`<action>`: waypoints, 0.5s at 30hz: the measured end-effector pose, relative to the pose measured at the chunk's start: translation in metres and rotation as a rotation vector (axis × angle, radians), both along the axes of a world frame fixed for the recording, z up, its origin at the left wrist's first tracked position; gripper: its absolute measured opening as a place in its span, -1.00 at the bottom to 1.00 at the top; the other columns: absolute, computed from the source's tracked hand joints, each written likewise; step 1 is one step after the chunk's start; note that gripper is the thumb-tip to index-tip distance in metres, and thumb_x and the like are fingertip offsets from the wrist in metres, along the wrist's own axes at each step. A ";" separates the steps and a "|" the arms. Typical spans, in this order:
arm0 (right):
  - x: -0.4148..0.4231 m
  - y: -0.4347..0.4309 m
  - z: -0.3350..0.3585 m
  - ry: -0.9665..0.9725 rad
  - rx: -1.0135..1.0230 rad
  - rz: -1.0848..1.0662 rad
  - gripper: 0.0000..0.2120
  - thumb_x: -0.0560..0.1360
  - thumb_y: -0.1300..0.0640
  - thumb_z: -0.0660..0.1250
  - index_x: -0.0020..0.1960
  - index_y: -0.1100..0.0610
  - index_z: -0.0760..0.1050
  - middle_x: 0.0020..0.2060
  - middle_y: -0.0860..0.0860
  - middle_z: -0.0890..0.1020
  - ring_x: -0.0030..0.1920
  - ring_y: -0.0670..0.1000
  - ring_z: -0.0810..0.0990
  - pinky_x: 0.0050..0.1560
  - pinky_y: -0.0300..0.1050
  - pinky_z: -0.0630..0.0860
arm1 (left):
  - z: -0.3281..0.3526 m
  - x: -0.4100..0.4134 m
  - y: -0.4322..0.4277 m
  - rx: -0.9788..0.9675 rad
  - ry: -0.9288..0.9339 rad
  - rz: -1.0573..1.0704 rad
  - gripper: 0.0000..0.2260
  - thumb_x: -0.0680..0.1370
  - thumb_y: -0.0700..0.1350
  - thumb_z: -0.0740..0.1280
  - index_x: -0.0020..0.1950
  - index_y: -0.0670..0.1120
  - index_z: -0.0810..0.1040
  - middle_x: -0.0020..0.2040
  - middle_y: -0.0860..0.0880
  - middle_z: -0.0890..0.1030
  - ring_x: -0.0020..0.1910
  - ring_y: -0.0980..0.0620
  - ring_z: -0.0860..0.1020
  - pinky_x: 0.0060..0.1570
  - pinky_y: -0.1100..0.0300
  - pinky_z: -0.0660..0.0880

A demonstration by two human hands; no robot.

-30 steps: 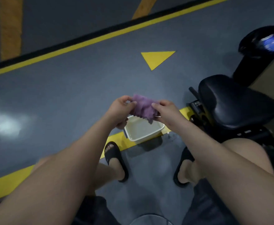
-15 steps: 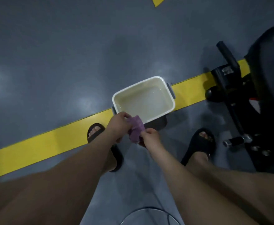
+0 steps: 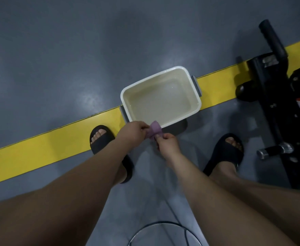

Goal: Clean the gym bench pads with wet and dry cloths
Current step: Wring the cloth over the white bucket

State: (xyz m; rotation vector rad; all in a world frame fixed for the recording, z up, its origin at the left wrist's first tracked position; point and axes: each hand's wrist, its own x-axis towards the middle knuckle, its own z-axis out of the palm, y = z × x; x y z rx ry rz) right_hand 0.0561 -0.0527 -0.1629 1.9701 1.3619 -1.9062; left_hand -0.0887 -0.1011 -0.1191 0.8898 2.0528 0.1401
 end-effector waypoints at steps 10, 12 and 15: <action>0.024 0.028 0.126 0.219 0.101 0.120 -0.73 0.54 0.18 0.34 -0.33 0.08 0.59 -0.41 -0.02 0.60 -0.32 0.03 0.49 -0.29 -0.15 0.37 | 0.115 0.012 -0.006 0.156 -0.505 0.896 -0.65 0.64 0.12 0.19 0.09 -0.08 0.65 -0.01 -0.11 0.68 -0.02 -0.10 0.60 -0.04 0.05 0.51; 0.021 0.028 0.161 0.330 0.040 0.151 -0.78 0.60 0.20 0.32 -0.21 0.09 0.61 -0.26 0.09 0.65 -0.23 0.07 0.55 -0.25 -0.13 0.44 | 0.136 0.021 -0.012 0.214 -0.584 0.964 -0.73 0.60 0.01 0.24 -0.04 -0.12 0.66 -0.23 -0.11 0.66 -0.15 -0.12 0.57 -0.12 0.06 0.47; 0.026 0.021 0.201 0.359 0.101 0.220 -0.88 0.60 0.19 0.35 -0.12 0.09 0.57 -0.20 0.09 0.65 -0.22 0.02 0.59 -0.10 -0.03 0.61 | 0.172 0.039 -0.020 0.272 -0.604 0.866 -0.84 0.59 -0.13 0.27 -0.07 -0.14 0.62 -0.35 -0.09 0.52 -0.26 -0.09 0.48 -0.26 0.08 0.47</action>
